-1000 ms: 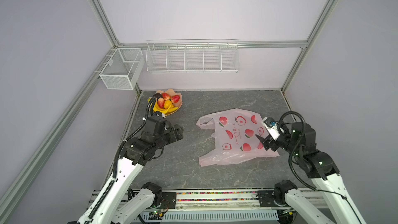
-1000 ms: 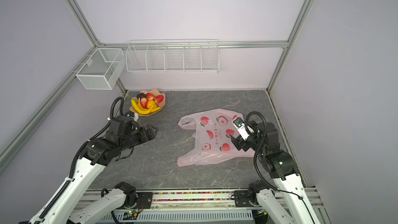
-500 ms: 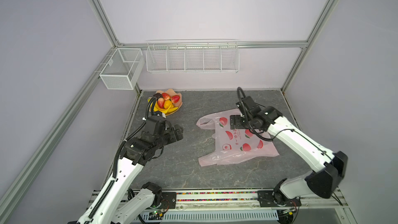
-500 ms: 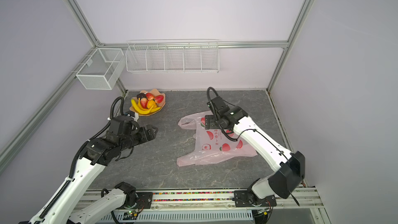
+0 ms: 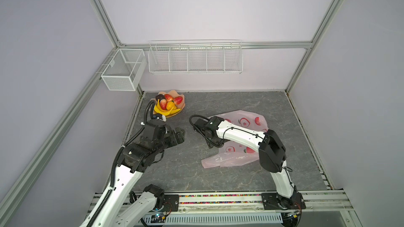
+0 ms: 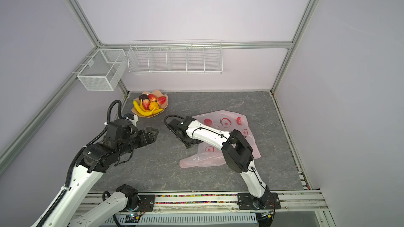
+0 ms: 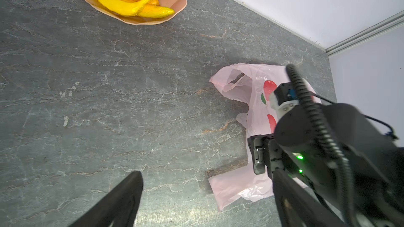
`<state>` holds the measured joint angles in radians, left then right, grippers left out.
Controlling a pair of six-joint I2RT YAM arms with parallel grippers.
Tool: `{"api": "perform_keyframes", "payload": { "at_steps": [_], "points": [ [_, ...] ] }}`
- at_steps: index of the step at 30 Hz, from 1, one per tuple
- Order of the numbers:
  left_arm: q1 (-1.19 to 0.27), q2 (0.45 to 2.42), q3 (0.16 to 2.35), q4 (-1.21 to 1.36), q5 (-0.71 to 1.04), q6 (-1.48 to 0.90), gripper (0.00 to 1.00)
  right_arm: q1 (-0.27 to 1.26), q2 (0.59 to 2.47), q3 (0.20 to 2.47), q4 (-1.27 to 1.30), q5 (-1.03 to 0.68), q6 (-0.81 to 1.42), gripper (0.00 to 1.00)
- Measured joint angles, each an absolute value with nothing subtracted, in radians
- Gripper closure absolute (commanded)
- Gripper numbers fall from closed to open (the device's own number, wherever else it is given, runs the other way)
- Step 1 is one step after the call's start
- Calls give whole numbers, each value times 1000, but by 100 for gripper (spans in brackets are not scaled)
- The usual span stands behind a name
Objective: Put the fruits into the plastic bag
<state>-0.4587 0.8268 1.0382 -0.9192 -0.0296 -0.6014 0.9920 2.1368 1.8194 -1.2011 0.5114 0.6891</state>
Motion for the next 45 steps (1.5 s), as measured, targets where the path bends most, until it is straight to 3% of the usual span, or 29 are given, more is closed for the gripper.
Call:
{"api": "perform_keyframes", "payload": {
  "at_steps": [7,16,20,27,33,45],
  "points": [
    [-459,795,1018,-926,-30,-619,7,993,2154,1779,-1203,525,705,12],
    [-459,797,1010,-926,-30,-620,7,995,2154,1683,-1188,527,715,23],
    [-459,797,1009,-927,-30,-620,7,995,2154,1664,-1180,528,725,38],
    [-459,797,1000,-926,-34,-620,7,995,2153,1656,-1181,556,738,72],
    [-458,797,976,-924,-37,-620,7,995,2134,1656,-1193,589,737,93],
    [-459,796,894,-879,-29,-643,9,975,1927,1658,-1212,633,736,94]
  ]
}}
